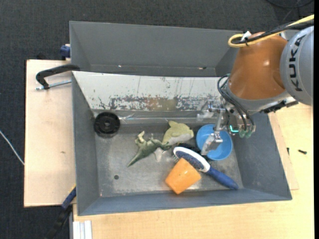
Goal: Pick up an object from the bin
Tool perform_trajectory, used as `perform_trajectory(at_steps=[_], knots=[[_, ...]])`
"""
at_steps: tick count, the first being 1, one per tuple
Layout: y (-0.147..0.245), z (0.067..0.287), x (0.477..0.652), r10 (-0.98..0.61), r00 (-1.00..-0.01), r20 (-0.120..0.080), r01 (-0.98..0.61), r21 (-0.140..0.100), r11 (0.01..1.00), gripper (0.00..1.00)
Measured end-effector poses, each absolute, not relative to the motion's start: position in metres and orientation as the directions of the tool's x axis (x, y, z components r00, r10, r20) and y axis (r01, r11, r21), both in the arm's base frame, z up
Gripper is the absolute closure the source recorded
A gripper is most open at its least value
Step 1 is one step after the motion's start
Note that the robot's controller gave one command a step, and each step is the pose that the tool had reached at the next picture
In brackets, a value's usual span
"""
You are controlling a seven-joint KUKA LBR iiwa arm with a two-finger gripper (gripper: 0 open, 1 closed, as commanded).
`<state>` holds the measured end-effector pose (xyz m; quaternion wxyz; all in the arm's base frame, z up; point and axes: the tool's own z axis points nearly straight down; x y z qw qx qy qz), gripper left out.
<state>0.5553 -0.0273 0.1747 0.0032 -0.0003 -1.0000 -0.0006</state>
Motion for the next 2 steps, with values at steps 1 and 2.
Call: perform_trajectory(at_steps=[1,2], knots=[[-0.0291,0.1041,0.5685,-0.252,-0.968,-0.013,-0.252,-0.002,0.968,0.0],[-0.0318,0.1016,0.5642,-0.253,-0.967,0.009,-0.254,-0.002,0.967,1.0]])
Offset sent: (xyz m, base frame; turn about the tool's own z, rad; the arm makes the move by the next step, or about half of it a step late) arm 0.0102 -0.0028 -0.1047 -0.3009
